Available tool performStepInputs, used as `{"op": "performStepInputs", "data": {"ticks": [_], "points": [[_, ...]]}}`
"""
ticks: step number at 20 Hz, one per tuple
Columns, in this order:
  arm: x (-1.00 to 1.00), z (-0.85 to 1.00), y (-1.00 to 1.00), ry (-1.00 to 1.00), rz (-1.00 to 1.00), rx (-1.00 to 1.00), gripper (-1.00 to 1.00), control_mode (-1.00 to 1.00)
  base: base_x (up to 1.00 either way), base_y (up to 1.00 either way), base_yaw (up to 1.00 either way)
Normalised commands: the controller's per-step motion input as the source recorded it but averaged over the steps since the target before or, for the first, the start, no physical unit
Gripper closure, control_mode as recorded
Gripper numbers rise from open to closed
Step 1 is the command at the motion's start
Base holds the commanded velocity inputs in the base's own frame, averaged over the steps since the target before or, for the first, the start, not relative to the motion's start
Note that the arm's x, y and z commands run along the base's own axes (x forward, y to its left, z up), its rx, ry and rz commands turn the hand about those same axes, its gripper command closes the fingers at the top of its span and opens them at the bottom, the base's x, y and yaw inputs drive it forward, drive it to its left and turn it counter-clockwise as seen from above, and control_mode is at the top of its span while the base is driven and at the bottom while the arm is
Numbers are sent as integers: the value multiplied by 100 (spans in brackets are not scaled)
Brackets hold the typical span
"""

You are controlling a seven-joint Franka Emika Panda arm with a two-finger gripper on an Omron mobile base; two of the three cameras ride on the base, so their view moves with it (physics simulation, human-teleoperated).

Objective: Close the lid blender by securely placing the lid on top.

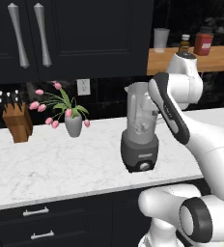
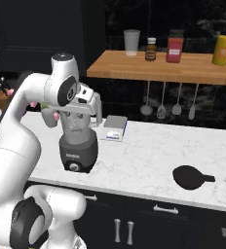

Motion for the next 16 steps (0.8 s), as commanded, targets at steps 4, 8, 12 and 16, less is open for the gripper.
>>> {"op": "performStepInputs", "data": {"ticks": [4, 8, 12, 16], "points": [[-44, 0, -7, -23, -3, 0, -100, -100, 0, 0, 0], [-62, -18, -79, -32, -31, 6, -100, -100, 0, 0, 0], [-34, -23, -93, -11, -48, 8, -100, -100, 0, 0, 0], [-3, -25, -100, 0, -58, 15, -100, -100, 0, 0, 0]]}}
